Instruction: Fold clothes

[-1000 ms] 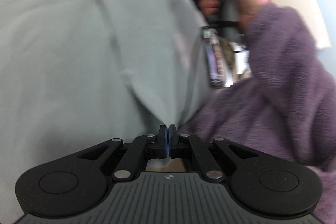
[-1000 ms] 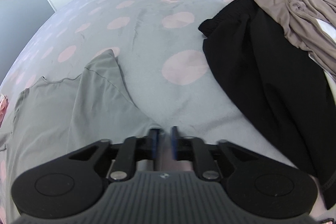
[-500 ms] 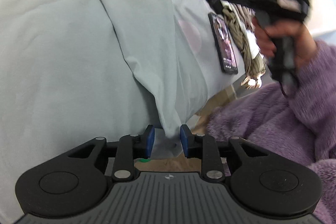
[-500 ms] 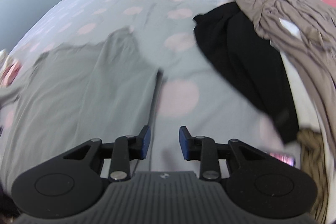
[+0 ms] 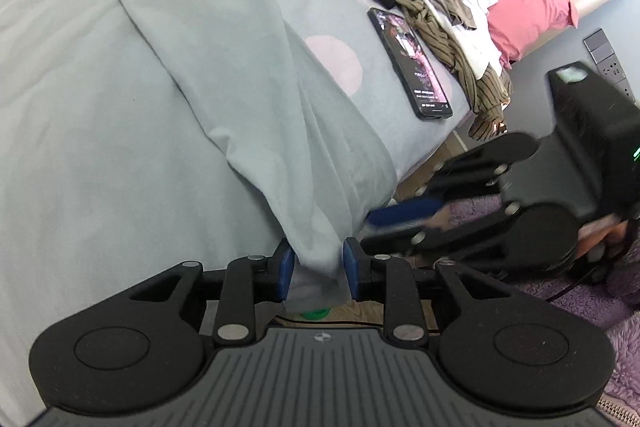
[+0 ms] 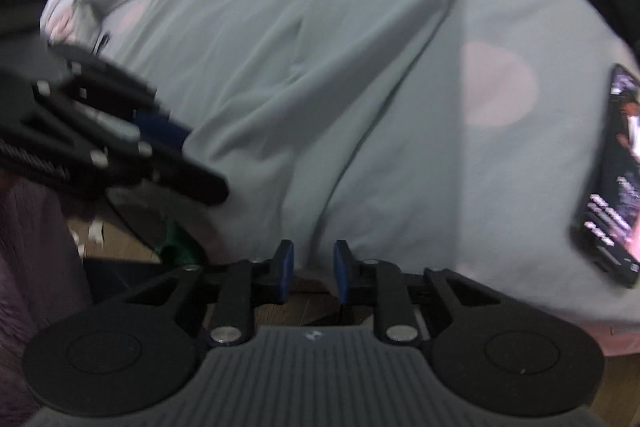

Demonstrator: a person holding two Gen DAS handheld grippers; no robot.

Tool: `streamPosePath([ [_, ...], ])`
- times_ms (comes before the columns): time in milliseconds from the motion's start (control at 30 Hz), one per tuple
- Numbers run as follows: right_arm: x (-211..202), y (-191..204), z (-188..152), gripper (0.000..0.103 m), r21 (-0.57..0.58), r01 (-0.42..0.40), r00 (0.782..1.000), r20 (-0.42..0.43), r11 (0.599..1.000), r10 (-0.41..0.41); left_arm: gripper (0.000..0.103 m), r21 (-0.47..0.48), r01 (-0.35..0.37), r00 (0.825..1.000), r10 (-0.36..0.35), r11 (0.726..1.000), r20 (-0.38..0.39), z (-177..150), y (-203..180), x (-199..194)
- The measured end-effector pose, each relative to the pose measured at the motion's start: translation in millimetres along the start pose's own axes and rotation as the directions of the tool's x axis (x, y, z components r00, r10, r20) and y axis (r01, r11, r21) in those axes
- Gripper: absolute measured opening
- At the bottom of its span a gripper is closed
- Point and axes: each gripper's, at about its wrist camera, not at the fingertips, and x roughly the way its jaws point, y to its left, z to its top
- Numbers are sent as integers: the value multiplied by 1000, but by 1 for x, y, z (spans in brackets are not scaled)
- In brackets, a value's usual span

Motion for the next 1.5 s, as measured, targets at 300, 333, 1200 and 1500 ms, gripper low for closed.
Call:
streamPosePath([
  [300,-2,0,1,1,85,-63,998,2,994,64,15,-22,-10,1000,10,1000,10,-7,4,-10],
  [333,-7,-2,1,1,103,-70,998,2,992,71,11,-25,11,1000,-10,1000,12,-6,4,-11],
  [1200,-18,-58,-4,1,190,70,980,-198,979,-31,7,-96,91,984,-104,991,-141,3,7,49],
  [1500,-25,-63,-7,6,213,108,979,-191,971,-67,16,-24,21,998,-22,999,-59,11,0,23],
])
